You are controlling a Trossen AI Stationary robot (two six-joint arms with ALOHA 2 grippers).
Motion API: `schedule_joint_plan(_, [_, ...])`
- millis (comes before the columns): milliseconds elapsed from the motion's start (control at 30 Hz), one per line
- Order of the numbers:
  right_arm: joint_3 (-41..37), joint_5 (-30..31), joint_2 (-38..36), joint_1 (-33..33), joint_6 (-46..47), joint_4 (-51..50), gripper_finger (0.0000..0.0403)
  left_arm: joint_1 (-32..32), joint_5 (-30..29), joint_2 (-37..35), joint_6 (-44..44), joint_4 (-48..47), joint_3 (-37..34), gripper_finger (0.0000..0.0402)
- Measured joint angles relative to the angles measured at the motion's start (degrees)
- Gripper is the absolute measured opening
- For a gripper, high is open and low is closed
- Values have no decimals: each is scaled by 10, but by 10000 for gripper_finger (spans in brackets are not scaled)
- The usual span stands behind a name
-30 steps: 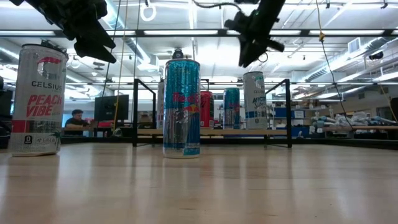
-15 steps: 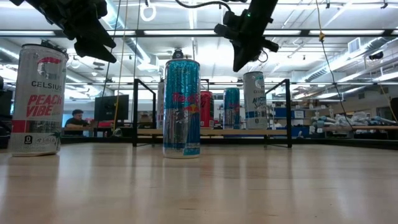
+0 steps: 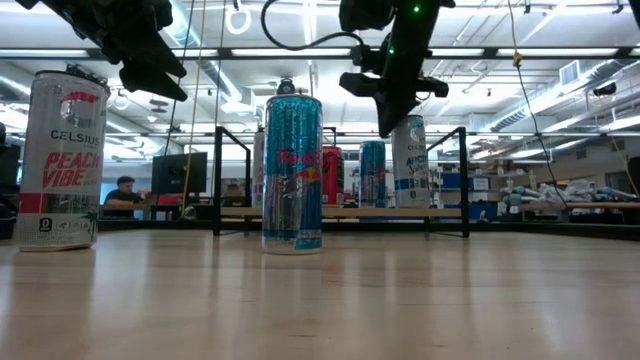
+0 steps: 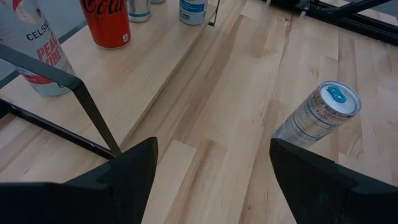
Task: Place canned beverage on shelf
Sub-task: Put the white blue soda can on the shelf aligned with the other white blue soda can, then put the blue soda can on the shelf aligned with the other blue soda can
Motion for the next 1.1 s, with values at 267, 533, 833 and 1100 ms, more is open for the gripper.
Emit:
schedule_joint_plan(267, [0,16,-1,-7,42,-51,5,0,0,0,0,0,0,311])
schedule_joint_plan(533, [0,21,-1,-17,58,-75,5,0,0,0,0,0,0,311])
schedule_joint_plan(833, [0,14,-2,-20,29,-73,6,0,0,0,0,0,0,311])
schedule_joint_plan(1100, [0,-26,-45,5,-61,-12,16,0,0,0,6,0,0,311])
